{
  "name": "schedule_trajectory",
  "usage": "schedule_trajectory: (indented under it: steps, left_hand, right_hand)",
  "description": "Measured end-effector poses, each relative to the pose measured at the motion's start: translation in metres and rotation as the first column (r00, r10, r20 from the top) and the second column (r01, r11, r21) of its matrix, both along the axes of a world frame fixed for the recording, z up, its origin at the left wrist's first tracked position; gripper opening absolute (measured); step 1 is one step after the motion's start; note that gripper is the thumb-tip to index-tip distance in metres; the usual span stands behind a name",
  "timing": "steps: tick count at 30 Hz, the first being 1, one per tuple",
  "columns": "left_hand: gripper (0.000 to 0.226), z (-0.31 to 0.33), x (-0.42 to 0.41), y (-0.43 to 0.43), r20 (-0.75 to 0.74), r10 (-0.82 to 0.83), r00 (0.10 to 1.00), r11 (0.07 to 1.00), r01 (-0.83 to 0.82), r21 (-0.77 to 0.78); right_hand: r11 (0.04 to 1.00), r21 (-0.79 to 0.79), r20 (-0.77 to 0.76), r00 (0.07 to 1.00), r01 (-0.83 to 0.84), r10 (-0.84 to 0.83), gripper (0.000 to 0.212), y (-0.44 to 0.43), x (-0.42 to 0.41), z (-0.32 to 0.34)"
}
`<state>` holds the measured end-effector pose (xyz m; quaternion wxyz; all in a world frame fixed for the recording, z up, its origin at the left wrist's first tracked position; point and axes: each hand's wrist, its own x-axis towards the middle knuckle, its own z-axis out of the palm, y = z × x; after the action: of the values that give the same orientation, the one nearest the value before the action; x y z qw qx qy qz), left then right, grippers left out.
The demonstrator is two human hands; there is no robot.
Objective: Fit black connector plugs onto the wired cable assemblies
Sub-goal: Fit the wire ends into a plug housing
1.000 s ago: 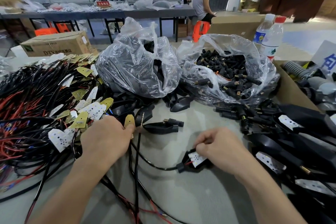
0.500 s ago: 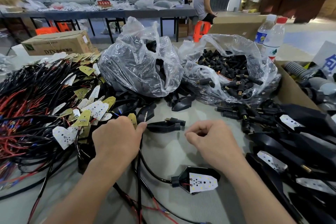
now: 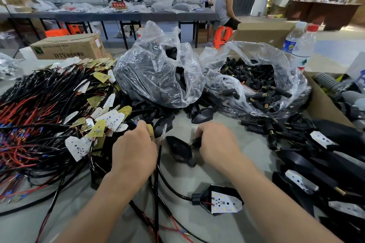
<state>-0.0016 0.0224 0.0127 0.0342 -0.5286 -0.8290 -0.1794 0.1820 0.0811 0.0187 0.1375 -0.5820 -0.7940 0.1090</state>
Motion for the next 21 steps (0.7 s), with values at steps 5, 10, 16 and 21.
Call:
schedule_trajectory:
  steps: [5, 10, 16, 21]
  left_hand:
    - [0.030, 0.002, 0.009, -0.001, 0.039, -0.042, 0.998, 0.999, 0.041, 0.007]
    - [0.035, -0.001, 0.011, -0.001, 0.282, -0.047, 0.958, 0.999, 0.040, 0.029]
    - [0.031, 0.020, 0.015, -0.001, 0.676, -0.146, 0.722, 0.972, -0.021, 0.232]
    - [0.021, 0.015, 0.037, -0.005, 0.915, -0.305, 0.263, 0.944, 0.211, 0.254]
  right_hand:
    - [0.935, -0.146, -0.386, 0.852, 0.323, -0.354, 0.024, -0.016, 0.017, -0.005]
    - [0.915, -0.366, -0.786, 0.471, 0.168, -0.401, 0.032, -0.044, 0.020, 0.000]
    - [0.895, -0.428, -0.891, 0.220, -0.122, -0.396, 0.036, -0.046, 0.035, 0.008]
    - [0.763, -0.496, -0.847, 0.036, -0.414, -0.531, 0.016, -0.047, 0.033, 0.012]
